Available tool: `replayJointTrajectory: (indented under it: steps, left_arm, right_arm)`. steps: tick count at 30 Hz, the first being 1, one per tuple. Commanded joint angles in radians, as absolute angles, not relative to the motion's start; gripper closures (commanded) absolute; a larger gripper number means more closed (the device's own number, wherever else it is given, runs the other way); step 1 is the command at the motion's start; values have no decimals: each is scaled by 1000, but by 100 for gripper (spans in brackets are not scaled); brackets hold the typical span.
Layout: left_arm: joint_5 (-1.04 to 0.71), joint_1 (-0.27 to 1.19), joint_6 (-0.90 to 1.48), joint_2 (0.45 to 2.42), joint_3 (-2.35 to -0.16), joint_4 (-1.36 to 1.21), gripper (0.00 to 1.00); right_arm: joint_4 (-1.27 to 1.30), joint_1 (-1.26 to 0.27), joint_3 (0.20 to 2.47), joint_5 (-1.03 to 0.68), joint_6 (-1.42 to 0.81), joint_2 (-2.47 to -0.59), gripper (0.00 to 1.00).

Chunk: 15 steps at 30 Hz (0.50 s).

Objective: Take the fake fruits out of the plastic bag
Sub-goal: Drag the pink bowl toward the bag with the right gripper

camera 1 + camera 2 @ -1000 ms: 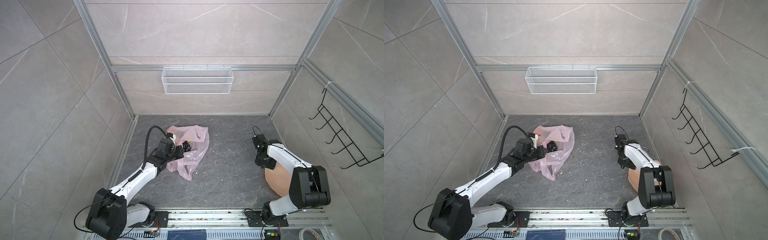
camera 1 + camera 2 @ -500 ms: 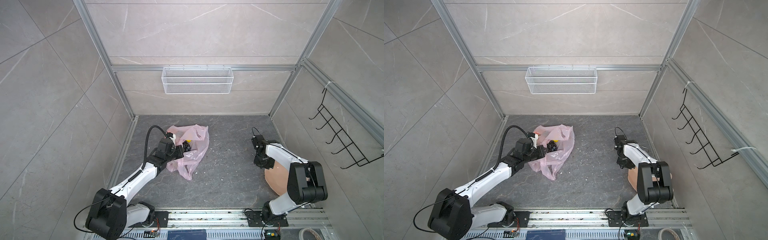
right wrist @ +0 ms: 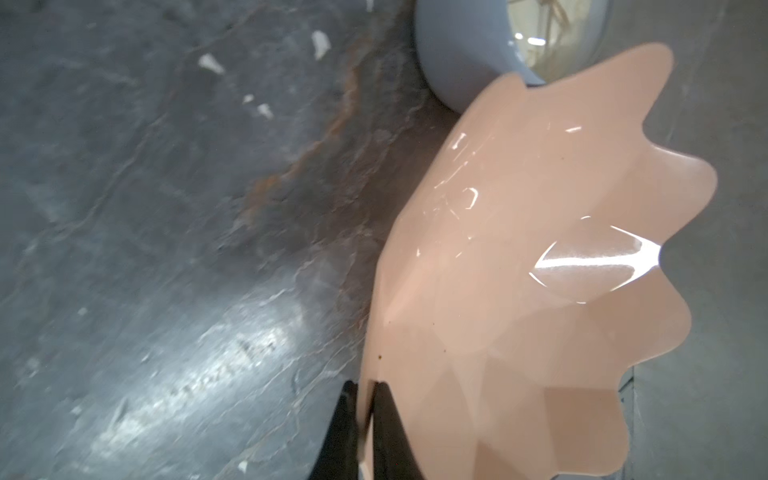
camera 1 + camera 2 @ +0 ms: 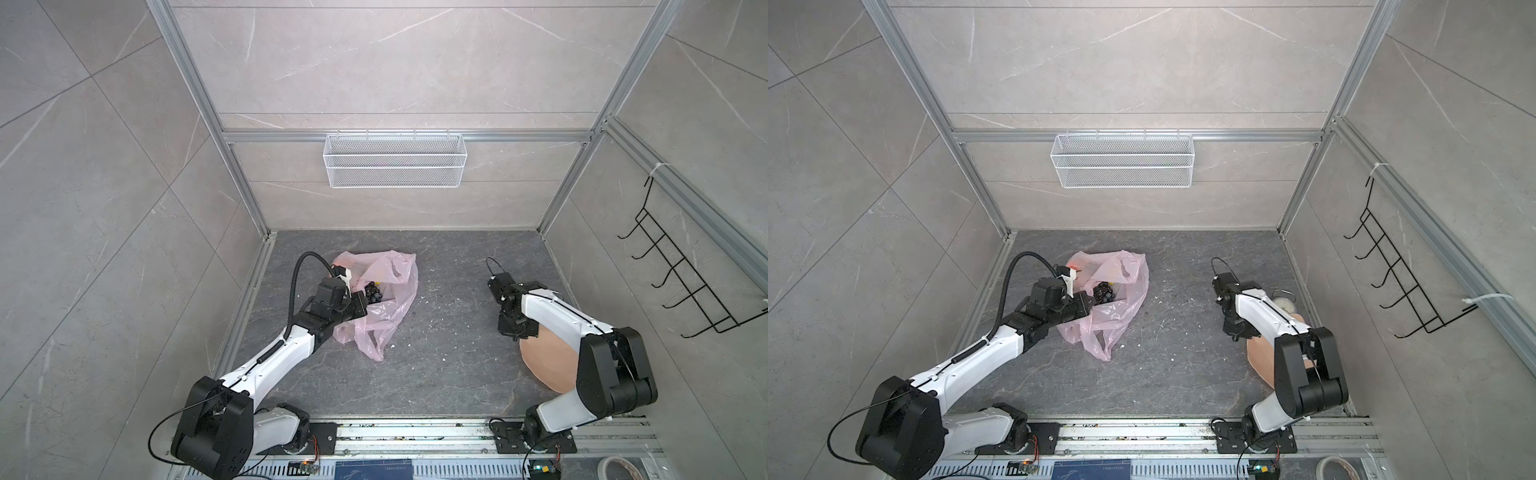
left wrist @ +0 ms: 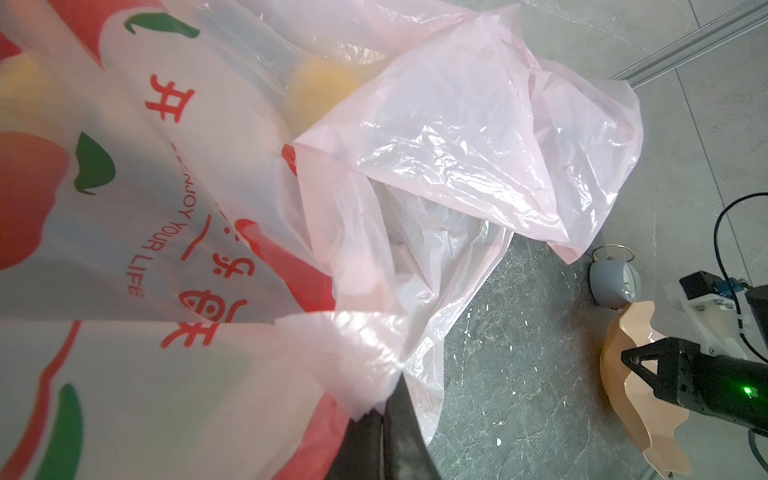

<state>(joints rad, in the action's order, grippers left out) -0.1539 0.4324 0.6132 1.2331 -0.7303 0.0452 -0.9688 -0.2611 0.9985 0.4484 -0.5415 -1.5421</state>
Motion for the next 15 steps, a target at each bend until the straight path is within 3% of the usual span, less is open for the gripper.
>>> replayJointTrajectory:
  steps: [1,7,15]
  left_arm:
    - [-107,428,625,1210,-730,35,100]
    - [-50,401,658,1168,-710,63,100]
    - [3,344,701,1147,-707,156,100]
  right_arm:
    - [-1001,-384,1043,397,-610,-1536,92]
    - [-1012,-597,1182,384,-646,-1638,90]
    - [-1001,-771,1426,390,-587,-1824,89]
